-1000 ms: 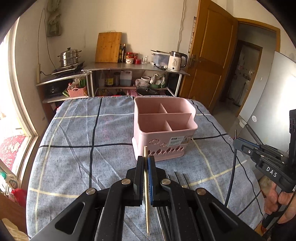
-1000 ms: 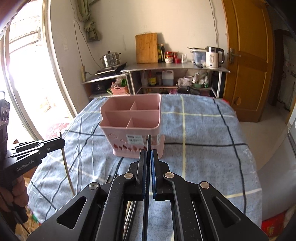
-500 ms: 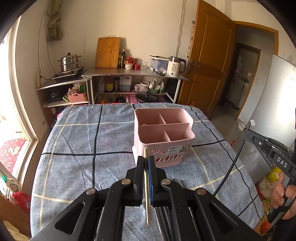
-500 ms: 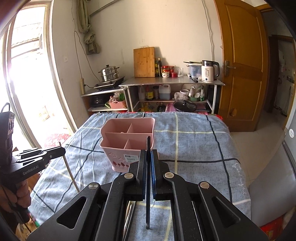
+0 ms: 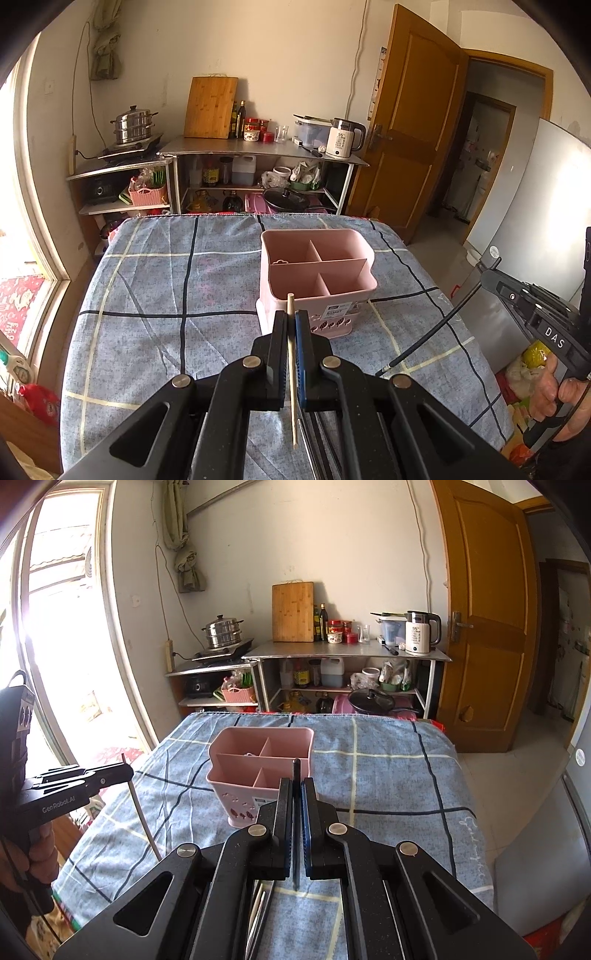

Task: Organize utensils
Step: 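Lift both held chopsticks and carry them over the pink basket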

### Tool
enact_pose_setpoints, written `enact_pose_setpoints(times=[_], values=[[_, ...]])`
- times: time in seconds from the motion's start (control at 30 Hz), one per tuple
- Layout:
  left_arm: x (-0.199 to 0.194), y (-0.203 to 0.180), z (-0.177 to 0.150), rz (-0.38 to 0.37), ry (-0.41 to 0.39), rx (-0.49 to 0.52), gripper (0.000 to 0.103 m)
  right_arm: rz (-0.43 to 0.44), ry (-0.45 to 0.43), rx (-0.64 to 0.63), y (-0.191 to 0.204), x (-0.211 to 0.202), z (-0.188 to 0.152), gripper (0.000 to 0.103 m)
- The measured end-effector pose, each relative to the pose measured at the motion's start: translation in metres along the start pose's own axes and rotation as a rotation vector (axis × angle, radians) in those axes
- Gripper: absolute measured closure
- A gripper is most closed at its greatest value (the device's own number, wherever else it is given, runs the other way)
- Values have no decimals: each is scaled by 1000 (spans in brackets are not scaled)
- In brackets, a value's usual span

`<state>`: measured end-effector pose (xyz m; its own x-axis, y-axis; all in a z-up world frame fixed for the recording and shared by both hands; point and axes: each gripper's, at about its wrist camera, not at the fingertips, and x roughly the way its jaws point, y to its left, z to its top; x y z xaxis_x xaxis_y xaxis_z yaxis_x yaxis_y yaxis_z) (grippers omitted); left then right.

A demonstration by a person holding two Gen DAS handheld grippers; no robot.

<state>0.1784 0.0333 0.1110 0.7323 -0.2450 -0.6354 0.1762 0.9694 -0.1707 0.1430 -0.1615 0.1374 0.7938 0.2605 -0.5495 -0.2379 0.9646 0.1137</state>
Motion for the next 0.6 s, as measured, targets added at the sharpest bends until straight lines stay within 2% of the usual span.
enact_pose_setpoints(times=[0.37,0.6], values=[[0,2,10,-29,15,-14,99,5,0,-3,1,0,4,99],[-10,-4,43,-52,-25,-1,99,46,-40,-3,8,-4,31,99]])
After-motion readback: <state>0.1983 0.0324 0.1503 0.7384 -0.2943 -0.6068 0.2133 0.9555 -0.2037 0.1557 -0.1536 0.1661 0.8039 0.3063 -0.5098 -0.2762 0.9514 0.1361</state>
